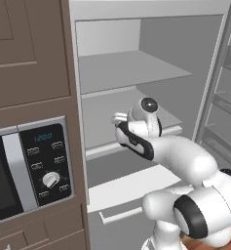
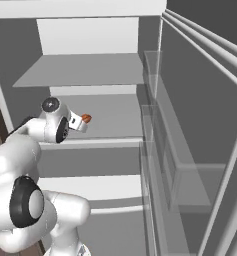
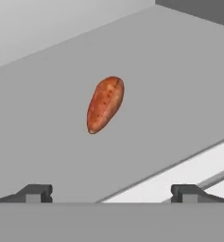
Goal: Place one sweet potato and one chicken drumstick in each tupperware on the nearby counter, to pack two identical lunches.
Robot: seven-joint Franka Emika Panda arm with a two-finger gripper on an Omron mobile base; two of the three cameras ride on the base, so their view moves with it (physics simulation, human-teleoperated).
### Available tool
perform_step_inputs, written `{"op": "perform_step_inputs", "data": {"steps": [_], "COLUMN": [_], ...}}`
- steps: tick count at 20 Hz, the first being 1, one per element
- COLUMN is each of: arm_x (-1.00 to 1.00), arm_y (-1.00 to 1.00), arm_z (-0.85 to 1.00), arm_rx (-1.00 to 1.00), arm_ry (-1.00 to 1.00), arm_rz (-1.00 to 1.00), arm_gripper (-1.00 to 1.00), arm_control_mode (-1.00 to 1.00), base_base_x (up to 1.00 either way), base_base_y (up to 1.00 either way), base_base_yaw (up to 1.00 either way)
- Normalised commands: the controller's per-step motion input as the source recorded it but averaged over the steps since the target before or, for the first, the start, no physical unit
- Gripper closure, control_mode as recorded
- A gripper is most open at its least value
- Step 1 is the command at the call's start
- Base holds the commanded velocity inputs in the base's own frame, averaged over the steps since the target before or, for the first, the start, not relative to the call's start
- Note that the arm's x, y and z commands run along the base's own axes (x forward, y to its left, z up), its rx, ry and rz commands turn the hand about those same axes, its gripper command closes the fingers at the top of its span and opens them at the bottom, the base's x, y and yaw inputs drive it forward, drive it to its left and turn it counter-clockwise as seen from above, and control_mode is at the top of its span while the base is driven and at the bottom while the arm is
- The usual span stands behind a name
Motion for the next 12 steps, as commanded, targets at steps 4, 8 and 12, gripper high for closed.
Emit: {"op": "perform_step_inputs", "data": {"steps": [4, 8, 12], "arm_x": [0.48, 0.33, 0.42], "arm_y": [0.12, 0.03, 0.00], "arm_z": [-0.26, -0.62, -0.53], "arm_rx": [0.00, 0.00, 0.00], "arm_ry": [0.00, 0.00, 0.00], "arm_rz": [0.00, 0.00, 0.00], "arm_gripper": [-1.00, -1.00, -1.00], "arm_control_mode": [-1.00, -1.00, -1.00], "base_base_x": [0.00, 0.00, 0.00], "base_base_y": [0.00, 0.00, 0.00], "base_base_yaw": [0.00, 0.00, 0.00]}}
